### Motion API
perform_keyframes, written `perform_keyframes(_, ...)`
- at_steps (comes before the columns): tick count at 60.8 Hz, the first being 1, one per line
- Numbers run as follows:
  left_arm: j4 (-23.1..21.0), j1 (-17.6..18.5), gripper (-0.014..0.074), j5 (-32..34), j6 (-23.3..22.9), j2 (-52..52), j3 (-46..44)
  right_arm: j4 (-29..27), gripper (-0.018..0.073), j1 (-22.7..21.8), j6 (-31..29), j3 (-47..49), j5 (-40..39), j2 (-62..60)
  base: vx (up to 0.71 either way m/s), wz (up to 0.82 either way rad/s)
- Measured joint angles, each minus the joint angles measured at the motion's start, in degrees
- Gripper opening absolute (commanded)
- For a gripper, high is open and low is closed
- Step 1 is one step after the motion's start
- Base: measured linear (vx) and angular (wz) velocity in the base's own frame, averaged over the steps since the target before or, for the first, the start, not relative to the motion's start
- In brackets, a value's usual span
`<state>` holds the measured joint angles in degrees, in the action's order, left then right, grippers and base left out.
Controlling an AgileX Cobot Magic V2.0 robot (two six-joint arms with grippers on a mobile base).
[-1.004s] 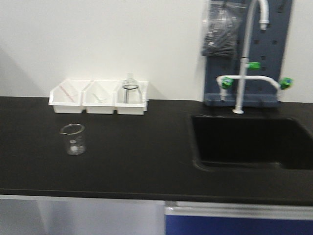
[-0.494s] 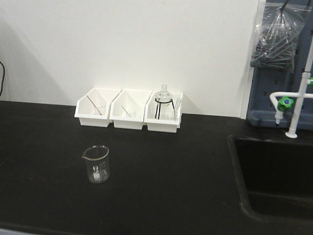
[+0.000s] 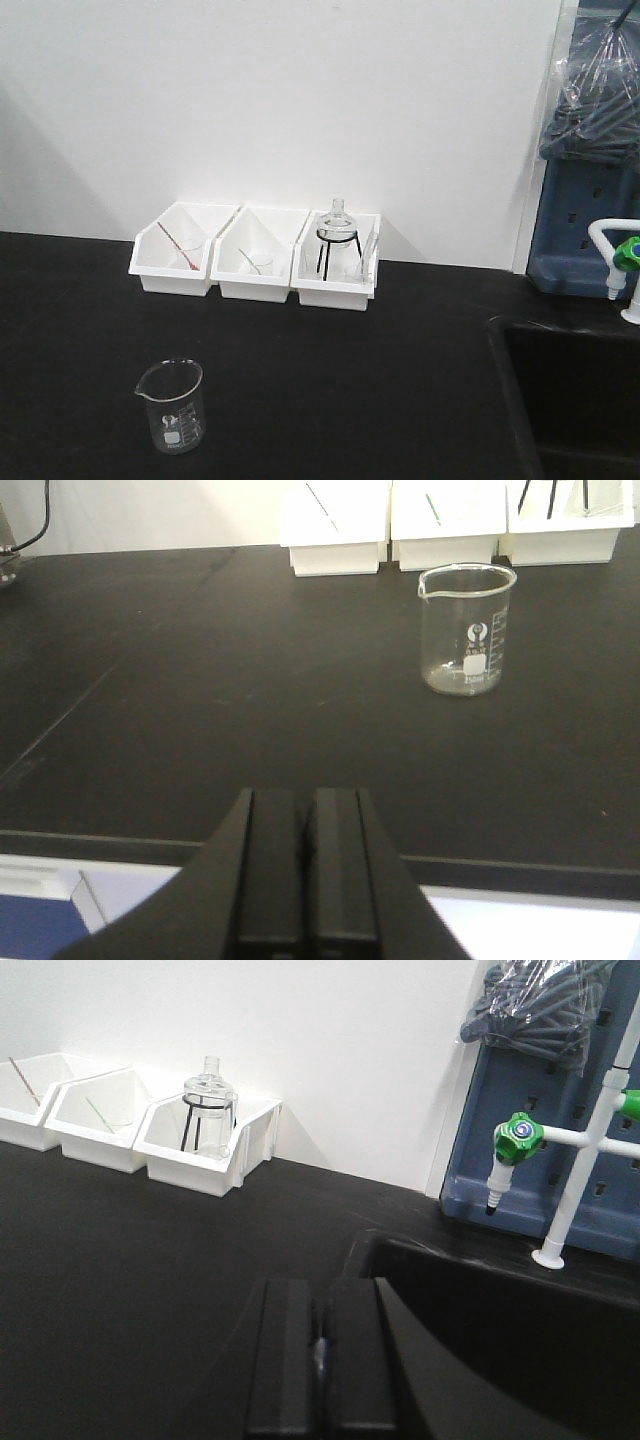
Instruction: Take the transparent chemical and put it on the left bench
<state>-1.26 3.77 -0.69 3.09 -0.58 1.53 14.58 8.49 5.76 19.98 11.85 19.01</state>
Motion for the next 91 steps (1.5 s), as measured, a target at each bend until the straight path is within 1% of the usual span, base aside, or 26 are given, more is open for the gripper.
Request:
perform_keyframes(58,0.0,0.0,-0.0003,0.0,0.0,0.0,0.0,0.0,-0.0007,0.0,0.0,0.0,-0.35,0.0,0.04,0.01)
perform_keyframes(63,0.0,0.0,-0.0003,0.0,0.0,0.0,0.0,0.07,-0.0007,0.0,-0.18,0.0,-4.42,0.86,0.0,0.0)
perform_keyframes(68,0.0,0.0,-0.0003,0.0,0.0,0.0,0.0,0.92,-0.0006,0.0,-0.89,0.67,-12.9,3.76,0.0,0.0)
perform_keyframes(72,0.0,0.0,-0.0003,0.0,0.0,0.0,0.0,2.76,-0.0006,0.0,-0.65,3.81,-19.76,9.68,0.0,-0.01)
perform_keyframes(75,0.0,0.0,-0.0003,0.0,0.0,0.0,0.0,4.39,-0.0004,0.4,0.41,6.95,-22.72,14.75,0.0,0.0)
perform_keyframes(80,0.0,0.0,-0.0003,0.0,0.0,0.0,0.0,7.74,-0.0003,2.9,3.4,12.86,-25.82,24.7,0.0,0.0)
perform_keyframes(82,0.0,0.0,-0.0003,0.0,0.0,0.0,0.0,9.53,-0.0003,5.02,5.07,15.74,-27.23,29.16,0.0,0.0)
perform_keyframes(86,0.0,0.0,-0.0003,0.0,0.0,0.0,0.0,13.02,-0.0003,11.39,7.68,22.01,-29.67,38.54,0.0,0.0)
perform_keyframes(91,0.0,0.0,-0.0003,0.0,0.0,0.0,0.0,16.1,-0.0003,18.85,8.14,31.67,-31.1,50.93,0.0,0.0)
